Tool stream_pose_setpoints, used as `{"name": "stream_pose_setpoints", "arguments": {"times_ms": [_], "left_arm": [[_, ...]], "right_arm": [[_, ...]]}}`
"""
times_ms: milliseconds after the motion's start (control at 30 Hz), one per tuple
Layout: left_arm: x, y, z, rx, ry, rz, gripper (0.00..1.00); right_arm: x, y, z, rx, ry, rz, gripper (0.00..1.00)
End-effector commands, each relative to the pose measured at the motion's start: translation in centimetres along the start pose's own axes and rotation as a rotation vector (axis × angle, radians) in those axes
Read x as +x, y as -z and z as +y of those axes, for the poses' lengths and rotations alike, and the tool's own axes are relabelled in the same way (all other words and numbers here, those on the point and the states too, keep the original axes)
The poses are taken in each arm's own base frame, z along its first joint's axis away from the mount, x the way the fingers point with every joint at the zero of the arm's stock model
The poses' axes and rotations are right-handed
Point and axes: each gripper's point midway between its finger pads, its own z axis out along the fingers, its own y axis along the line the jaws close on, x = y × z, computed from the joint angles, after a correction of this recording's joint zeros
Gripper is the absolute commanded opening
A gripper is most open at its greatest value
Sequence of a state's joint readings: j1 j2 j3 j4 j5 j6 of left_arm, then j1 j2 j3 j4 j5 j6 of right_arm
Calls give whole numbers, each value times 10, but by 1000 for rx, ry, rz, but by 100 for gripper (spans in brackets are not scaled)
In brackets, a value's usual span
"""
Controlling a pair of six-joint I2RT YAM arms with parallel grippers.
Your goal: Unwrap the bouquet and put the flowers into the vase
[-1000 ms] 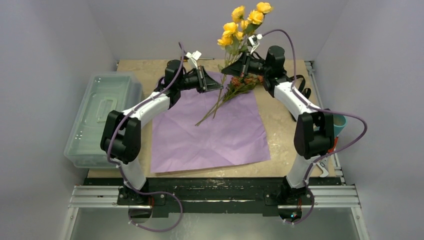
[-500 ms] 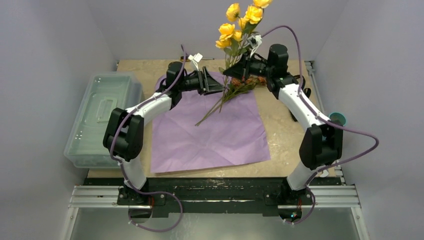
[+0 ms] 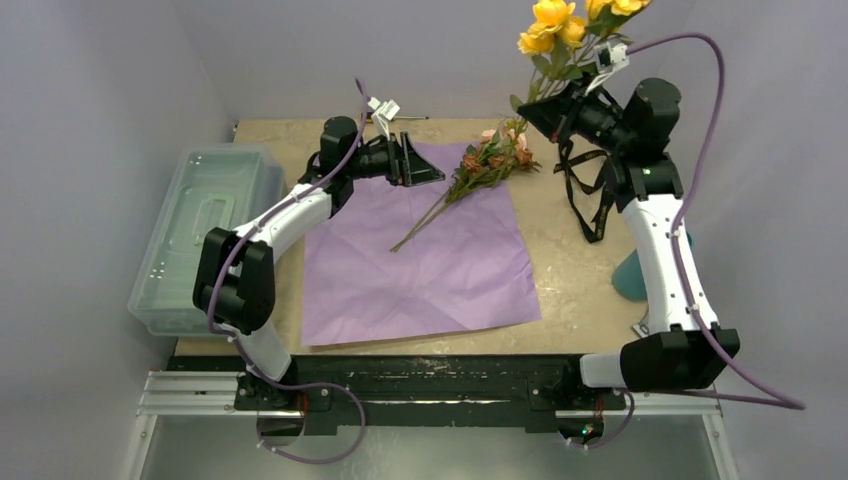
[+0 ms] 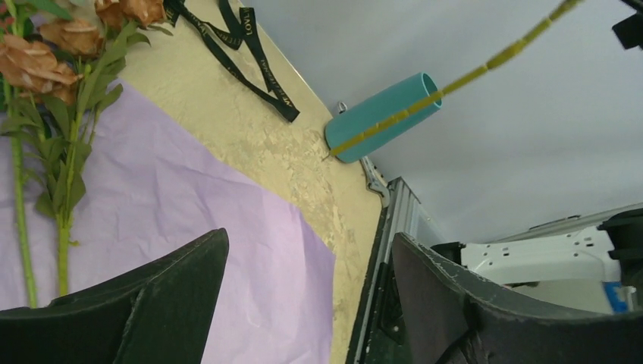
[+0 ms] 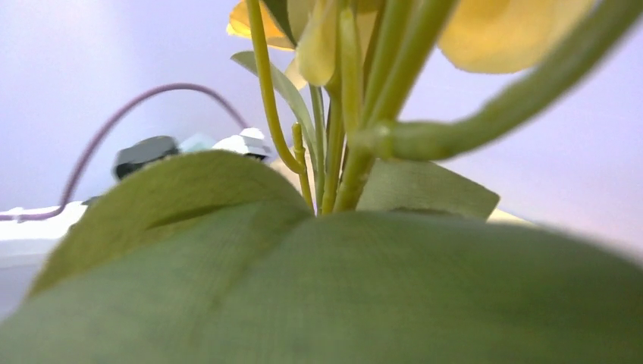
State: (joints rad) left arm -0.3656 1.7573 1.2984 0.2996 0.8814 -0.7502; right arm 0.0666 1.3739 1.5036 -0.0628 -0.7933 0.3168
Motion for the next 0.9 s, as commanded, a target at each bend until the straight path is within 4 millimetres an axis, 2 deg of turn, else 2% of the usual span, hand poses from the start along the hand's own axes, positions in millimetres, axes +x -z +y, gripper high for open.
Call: {"name": "stream_pose_setpoints", "arguments": {"times_ms": [0,33,133,300,600,700,867], "left_arm": [[-24,13,-24,0,-190,-49,79],[-23,14,-23,-3,-191,-50,79],[-22,14,-20,-16,-184,-52,79],[-19,13,-21,-17,-173,-50,80],[-8,9,-25,0,-165,-37,80],[-9,3,-27,12,-158,-33,80],[-12,-10,-29,34,-148,-16,80]], "right_arm": [[-48,44,-3,205,78,-72,0],[-54,52,-2,243,96,-84,0],[-73,93,-16,438,109,-115,0],[-78,159,-21,694,111,-140,0],[-88,260,-48,1155,169,-234,0],[-89,288,-54,1278,190,-266,0],[-78,317,-71,1419,195,-245,0]]}}
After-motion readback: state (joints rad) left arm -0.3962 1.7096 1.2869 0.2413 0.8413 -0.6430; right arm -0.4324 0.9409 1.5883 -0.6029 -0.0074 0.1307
